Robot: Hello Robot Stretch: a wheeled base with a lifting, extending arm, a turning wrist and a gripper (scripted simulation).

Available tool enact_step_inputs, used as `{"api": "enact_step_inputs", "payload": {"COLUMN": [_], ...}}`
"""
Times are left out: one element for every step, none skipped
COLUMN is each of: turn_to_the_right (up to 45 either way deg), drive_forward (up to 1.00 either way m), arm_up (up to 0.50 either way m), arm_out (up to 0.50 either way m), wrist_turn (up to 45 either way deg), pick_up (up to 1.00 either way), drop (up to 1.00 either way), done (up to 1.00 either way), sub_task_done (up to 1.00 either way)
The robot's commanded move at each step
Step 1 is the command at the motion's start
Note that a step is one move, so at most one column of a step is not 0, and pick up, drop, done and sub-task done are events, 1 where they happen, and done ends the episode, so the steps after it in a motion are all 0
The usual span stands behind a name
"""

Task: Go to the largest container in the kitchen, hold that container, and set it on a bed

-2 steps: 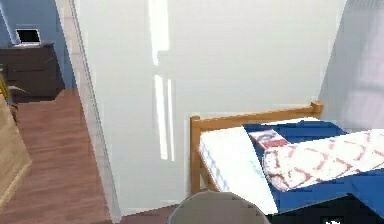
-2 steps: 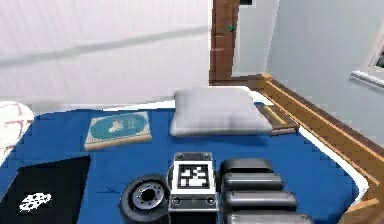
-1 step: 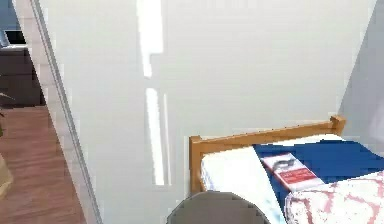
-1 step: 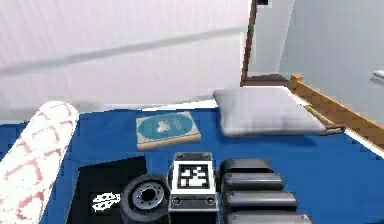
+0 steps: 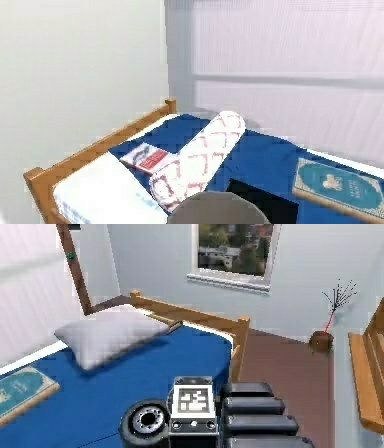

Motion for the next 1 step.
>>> {"api": "enact_step_inputs", "payload": {"turn_to_the_right": [45.0], "drive_forward": [0.00], "arm_up": [0.00], "arm_out": [0.00], "wrist_turn": [0.0], "pick_up": [0.00], "drop": [0.00], "done": [0.00], "sub_task_done": [0.00]}}
